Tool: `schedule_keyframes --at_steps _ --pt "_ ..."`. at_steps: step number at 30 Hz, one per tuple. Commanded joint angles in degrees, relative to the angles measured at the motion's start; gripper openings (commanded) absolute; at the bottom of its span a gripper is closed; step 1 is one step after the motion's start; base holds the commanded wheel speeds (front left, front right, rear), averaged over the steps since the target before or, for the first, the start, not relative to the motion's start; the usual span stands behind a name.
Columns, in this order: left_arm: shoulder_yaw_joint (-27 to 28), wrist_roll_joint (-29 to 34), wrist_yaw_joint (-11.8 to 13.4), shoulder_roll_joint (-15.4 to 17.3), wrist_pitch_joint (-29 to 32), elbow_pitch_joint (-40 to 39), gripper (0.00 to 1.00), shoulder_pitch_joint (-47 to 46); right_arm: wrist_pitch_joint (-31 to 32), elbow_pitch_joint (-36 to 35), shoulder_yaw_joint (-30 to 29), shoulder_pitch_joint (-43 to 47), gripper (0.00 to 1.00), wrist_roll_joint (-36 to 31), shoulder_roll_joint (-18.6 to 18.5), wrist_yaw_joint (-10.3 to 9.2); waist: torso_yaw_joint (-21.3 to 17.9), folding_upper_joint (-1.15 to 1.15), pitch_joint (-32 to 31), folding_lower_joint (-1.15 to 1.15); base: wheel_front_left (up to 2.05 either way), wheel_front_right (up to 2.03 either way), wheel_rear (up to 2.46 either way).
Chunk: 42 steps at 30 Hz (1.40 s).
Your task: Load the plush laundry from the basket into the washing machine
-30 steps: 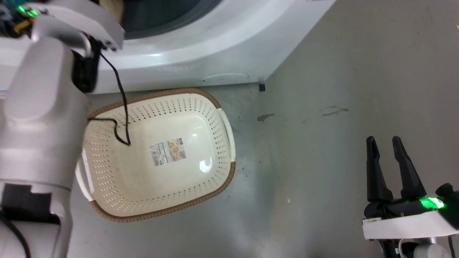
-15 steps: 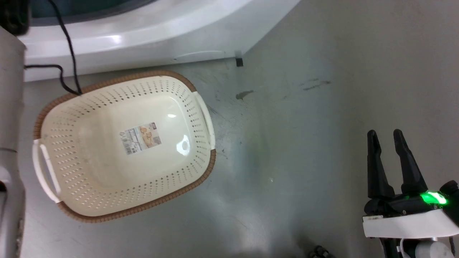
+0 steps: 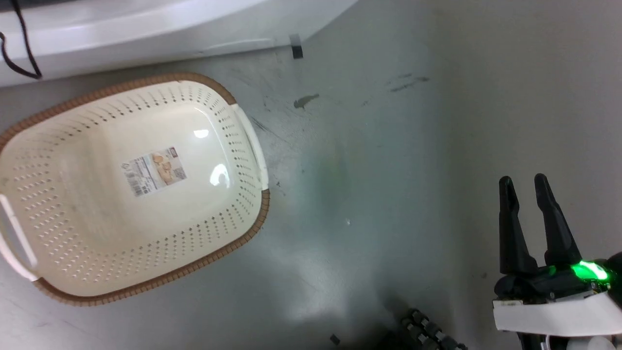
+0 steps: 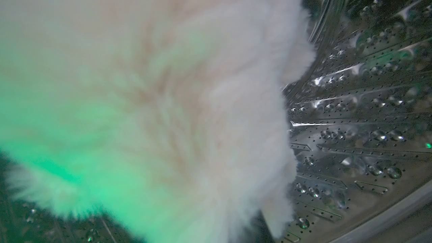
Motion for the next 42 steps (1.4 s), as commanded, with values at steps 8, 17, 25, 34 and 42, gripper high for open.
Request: schedule_keyframes --at_steps 8,17,25,34,42 --pt "-0.9 0.4 0.4 0.6 1.6 0.6 0.00 -3.1 -0.3 -2.0 -0.4 1.9 1.00 0.6 0.0 -0.04 0.1 0.00 3.1 0.00 0.00 0.00 0.00" --pt "-1.5 0.0 0.3 0.2 1.3 2.9 1.00 -5.0 -0.3 -1.9 -0.1 1.4 1.00 0.7 0.0 -0.04 1.0 0.00 3.9 0.00 0.00 0.00 0.00" --pt "-2.7 -0.5 -0.6 -1.3 -0.4 4.7 1.00 -7.1 -0.3 -1.1 0.2 0.5 1.00 0.6 0.0 -0.04 1.4 0.00 3.1 0.00 0.00 0.00 0.00" --pt "-4.4 -1.1 -1.3 -4.0 -2.2 7.3 1.00 -7.5 -0.3 0.4 0.5 -1.3 1.00 0.6 0.0 -0.04 2.2 0.00 0.7 0.00 0.00 0.00 0.00" --pt "-5.0 -2.9 -1.7 -7.3 -3.4 9.8 1.00 -2.7 -0.3 2.2 0.7 -3.0 1.00 -1.2 0.0 -0.04 4.1 0.00 -4.1 0.00 0.00 0.00 0.00"
